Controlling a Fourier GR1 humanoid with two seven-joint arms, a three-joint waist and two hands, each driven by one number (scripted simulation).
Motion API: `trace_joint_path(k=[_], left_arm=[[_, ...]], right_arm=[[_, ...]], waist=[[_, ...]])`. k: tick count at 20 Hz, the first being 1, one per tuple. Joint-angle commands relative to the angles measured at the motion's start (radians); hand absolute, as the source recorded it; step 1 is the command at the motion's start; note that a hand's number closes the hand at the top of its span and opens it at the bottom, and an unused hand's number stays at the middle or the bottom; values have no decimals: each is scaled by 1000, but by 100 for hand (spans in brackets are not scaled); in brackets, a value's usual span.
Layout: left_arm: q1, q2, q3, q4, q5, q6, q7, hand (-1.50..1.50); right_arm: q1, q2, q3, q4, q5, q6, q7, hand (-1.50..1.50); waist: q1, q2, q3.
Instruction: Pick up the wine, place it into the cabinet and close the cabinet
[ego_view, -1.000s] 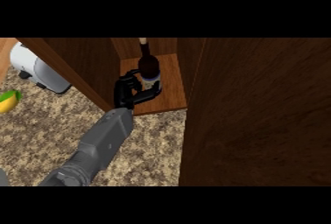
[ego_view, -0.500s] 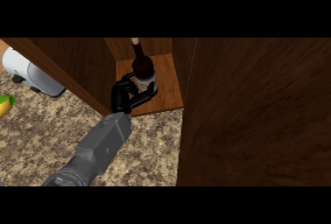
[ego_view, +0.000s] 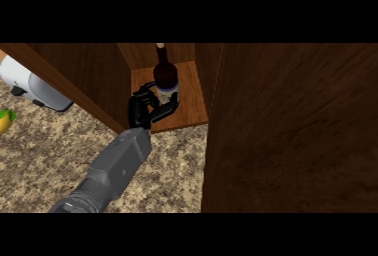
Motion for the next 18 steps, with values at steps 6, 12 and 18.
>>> trace_joint_path(k=[6, 12, 18], left_arm=[[-85, -5, -34, -11, 30, 76, 52, 150], [-175, -5, -45, 6, 43, 149, 123, 150], [-221, -5, -25, 24, 60, 147, 148, 150]], right_arm=[[-6, -1, -26, 8, -35, 14, -17, -150], [35, -11, -23, -24, -14, 18, -9, -150], [75, -7, -41, -19, -30, 39, -42, -150]], waist=[[8, 5, 0], [14, 2, 2], [28, 10, 3]])
